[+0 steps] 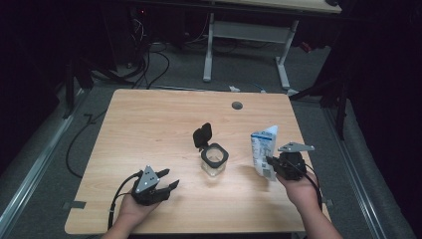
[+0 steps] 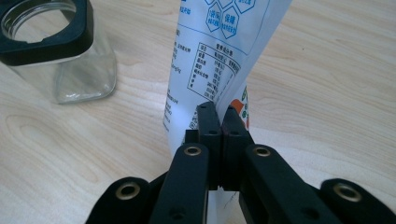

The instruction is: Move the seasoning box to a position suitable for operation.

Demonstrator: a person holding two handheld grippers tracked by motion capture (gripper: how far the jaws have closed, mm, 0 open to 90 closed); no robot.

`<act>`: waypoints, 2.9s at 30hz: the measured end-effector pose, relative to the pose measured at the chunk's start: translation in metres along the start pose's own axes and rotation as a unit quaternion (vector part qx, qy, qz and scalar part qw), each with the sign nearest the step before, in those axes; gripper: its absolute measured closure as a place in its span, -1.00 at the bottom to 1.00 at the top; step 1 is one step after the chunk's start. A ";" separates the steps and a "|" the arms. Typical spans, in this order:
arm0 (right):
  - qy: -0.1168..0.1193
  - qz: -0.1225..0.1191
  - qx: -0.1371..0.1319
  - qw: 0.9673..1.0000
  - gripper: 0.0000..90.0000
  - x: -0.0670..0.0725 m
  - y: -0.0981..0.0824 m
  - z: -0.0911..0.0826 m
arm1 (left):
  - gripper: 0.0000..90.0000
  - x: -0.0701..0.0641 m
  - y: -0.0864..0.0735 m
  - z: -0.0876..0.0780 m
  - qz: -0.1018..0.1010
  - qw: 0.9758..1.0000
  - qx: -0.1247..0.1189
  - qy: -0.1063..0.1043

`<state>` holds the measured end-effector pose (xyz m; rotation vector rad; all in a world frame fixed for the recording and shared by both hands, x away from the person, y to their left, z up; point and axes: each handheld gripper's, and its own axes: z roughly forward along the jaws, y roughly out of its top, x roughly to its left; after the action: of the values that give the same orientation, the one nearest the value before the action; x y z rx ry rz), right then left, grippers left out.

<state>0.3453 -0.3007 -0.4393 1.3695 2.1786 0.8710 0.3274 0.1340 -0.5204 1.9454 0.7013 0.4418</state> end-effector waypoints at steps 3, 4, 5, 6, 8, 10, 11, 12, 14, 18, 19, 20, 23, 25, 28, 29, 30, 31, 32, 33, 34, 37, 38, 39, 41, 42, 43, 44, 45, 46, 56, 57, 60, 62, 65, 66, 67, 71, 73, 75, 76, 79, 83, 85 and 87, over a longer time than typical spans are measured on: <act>0.002 -0.007 0.012 1.000 1.00 0.000 0.002 -0.003 | 0.01 -0.001 0.000 0.000 0.000 1.000 -0.002 -0.001; 0.004 -0.009 0.017 1.000 1.00 0.001 0.003 -0.003 | 0.01 -0.001 0.000 0.001 0.000 1.000 -0.003 -0.001; 0.005 -0.010 0.021 1.000 1.00 0.001 0.004 -0.004 | 0.01 -0.001 0.000 0.001 0.001 1.000 -0.003 -0.001; 0.006 -0.012 0.025 1.000 1.00 0.001 0.005 -0.004 | 0.01 -0.001 0.000 0.001 0.002 1.000 -0.004 -0.002; 0.007 -0.018 0.034 0.999 1.00 0.002 0.006 -0.006 | 0.01 -0.001 0.000 0.001 0.002 1.000 -0.004 -0.005; 0.008 -0.023 0.044 0.999 1.00 0.004 0.008 -0.006 | 0.01 -0.002 0.001 0.002 0.003 1.000 -0.005 -0.008; 0.009 -0.024 0.047 0.999 1.00 0.005 0.008 -0.007 | 0.01 -0.002 0.001 0.002 0.003 1.000 -0.006 -0.009; 0.009 -0.027 0.053 0.998 1.00 0.005 0.009 -0.007 | 0.00 -0.002 0.001 0.002 0.003 1.000 -0.009 -0.012; 0.012 -0.030 0.060 0.998 1.00 0.006 0.011 -0.008 | 0.00 -0.003 0.002 0.002 0.000 1.000 -0.014 -0.020; 0.014 -0.032 0.078 0.996 1.00 0.008 0.015 -0.008 | 0.00 -0.003 0.002 0.004 -0.004 0.999 -0.020 -0.036; 0.015 -0.034 0.083 0.996 1.00 0.009 0.016 -0.008 | 0.00 -0.004 0.002 0.004 0.000 0.999 -0.019 -0.035; 0.013 -0.038 0.088 0.995 1.00 0.010 0.017 -0.008 | -0.01 -0.004 0.002 0.005 0.004 0.999 -0.018 -0.035; 0.016 -0.044 0.098 0.994 1.00 0.012 0.021 -0.010 | -0.01 -0.005 0.003 0.003 0.010 0.999 -0.019 -0.034; 0.016 -0.048 0.107 0.993 1.00 0.013 0.023 -0.011 | -0.01 -0.006 0.003 0.002 0.012 0.999 -0.021 -0.032; 0.016 -0.057 0.120 0.991 1.00 0.014 0.026 -0.011 | -0.01 -0.007 0.004 0.002 0.011 0.999 -0.025 -0.032; 0.016 -0.059 0.125 0.990 1.00 0.015 0.027 -0.011 | -0.01 -0.007 0.004 0.002 0.013 0.999 -0.027 -0.031; 0.015 -0.063 0.129 0.989 1.00 0.016 0.029 -0.012 | -0.01 -0.008 0.004 0.003 0.017 0.999 -0.024 -0.031; 0.014 -0.065 0.133 0.989 1.00 0.016 0.030 -0.013 | -0.01 -0.008 0.004 0.004 0.018 0.999 -0.024 -0.031; 0.014 -0.065 0.136 0.989 1.00 0.016 0.031 -0.013 | -0.01 -0.008 0.004 0.004 0.020 0.999 -0.021 -0.032; 0.014 -0.067 0.138 0.988 1.00 0.016 0.032 -0.014 | -0.01 -0.009 0.004 0.005 0.020 0.999 -0.020 -0.032; 0.016 -0.068 0.141 0.988 1.00 0.015 0.033 -0.014 | -0.01 -0.009 0.004 0.006 0.020 0.999 -0.019 -0.032; 0.018 -0.073 0.157 0.985 1.00 0.015 0.035 -0.015 | -0.01 -0.009 0.003 0.005 0.021 0.999 -0.019 -0.033; 0.018 -0.076 0.161 0.984 1.00 0.014 0.035 -0.015 | -0.01 -0.009 0.003 0.005 0.022 0.999 -0.020 -0.033; 0.017 -0.076 0.166 0.983 1.00 0.014 0.035 -0.015 | -0.01 -0.009 0.004 0.004 0.022 0.999 -0.021 -0.034; 0.018 -0.078 0.174 0.982 1.00 0.014 0.035 -0.015 | -0.01 -0.009 0.004 0.004 0.022 0.999 -0.021 -0.035; 0.018 -0.082 0.177 0.981 1.00 0.014 0.036 -0.016 | -0.01 -0.009 0.004 0.004 0.021 0.999 -0.021 -0.035; 0.019 -0.081 0.179 0.980 1.00 0.014 0.036 -0.016 | -0.01 -0.009 0.004 0.005 0.021 0.999 -0.021 -0.035; 0.020 -0.082 0.182 0.980 1.00 0.014 0.036 -0.016 | -0.01 -0.010 0.004 0.005 0.021 0.999 -0.022 -0.035; 0.022 -0.084 0.184 0.979 1.00 0.014 0.036 -0.017 | -0.01 -0.010 0.004 0.005 0.023 0.999 -0.021 -0.035; 0.022 -0.079 0.191 0.978 1.00 0.015 0.037 -0.017 | -0.01 -0.010 0.004 0.005 0.023 0.999 -0.022 -0.035; 0.031 -0.091 0.214 0.972 1.00 0.018 0.042 -0.020 | -0.01 -0.013 0.004 0.004 0.028 0.999 -0.022 -0.033; 0.033 -0.094 0.214 0.972 1.00 0.018 0.043 -0.020 | -0.01 -0.013 0.004 0.003 0.031 0.999 -0.020 -0.032; 0.039 -0.096 0.222 0.969 1.00 0.020 0.044 -0.018 | -0.01 -0.013 0.003 0.003 0.031 0.999 -0.019 -0.032; 0.041 -0.090 0.231 0.968 1.00 0.020 0.045 -0.018 | -0.01 -0.013 0.003 0.003 0.032 0.999 -0.018 -0.033; 0.043 -0.098 0.242 0.964 1.00 0.020 0.048 -0.018 | -0.01 -0.013 0.003 0.003 0.032 0.999 -0.018 -0.033; 0.044 -0.103 0.245 0.963 1.00 0.020 0.049 -0.018 | -0.01 -0.013 0.003 0.003 0.032 0.999 -0.018 -0.034; 0.041 -0.105 0.249 0.962 1.00 0.020 0.051 -0.018 | -0.01 -0.014 0.003 0.003 0.032 0.999 -0.018 -0.034; 0.041 -0.113 0.251 0.960 1.00 0.019 0.055 -0.018 | -0.01 -0.015 0.004 0.004 0.032 0.999 -0.022 -0.035; 0.045 -0.118 0.252 0.959 1.00 0.019 0.055 -0.018 | -0.01 -0.016 0.005 0.004 0.031 0.999 -0.024 -0.037; 0.045 -0.115 0.256 0.959 1.00 0.020 0.055 -0.018 | -0.02 -0.018 0.005 0.004 0.032 0.998 -0.025 -0.041; 0.047 -0.115 0.256 0.959 1.00 0.021 0.054 -0.019 | -0.02 -0.018 0.005 0.004 0.031 0.998 -0.026 -0.043; 0.050 -0.112 0.256 0.959 1.00 0.022 0.054 -0.021 | -0.04 -0.022 0.006 0.006 0.037 0.997 -0.030 -0.055; 0.058 -0.109 0.252 0.960 1.00 0.023 0.057 -0.025 | -0.08 -0.029 0.009 0.009 0.033 0.996 -0.039 -0.070; 0.056 -0.113 0.252 0.959 1.00 0.024 0.059 -0.027 | -0.11 -0.033 0.011 0.013 0.024 0.996 -0.043 -0.077; 0.059 -0.115 0.248 0.960 1.00 0.025 0.061 -0.029 | -0.13 -0.038 0.014 0.017 0.020 0.995 -0.049 -0.082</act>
<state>0.3548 -0.2666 -0.3760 1.2531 2.7062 0.3343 0.3122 0.0932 -0.5158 1.8814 0.5259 0.3301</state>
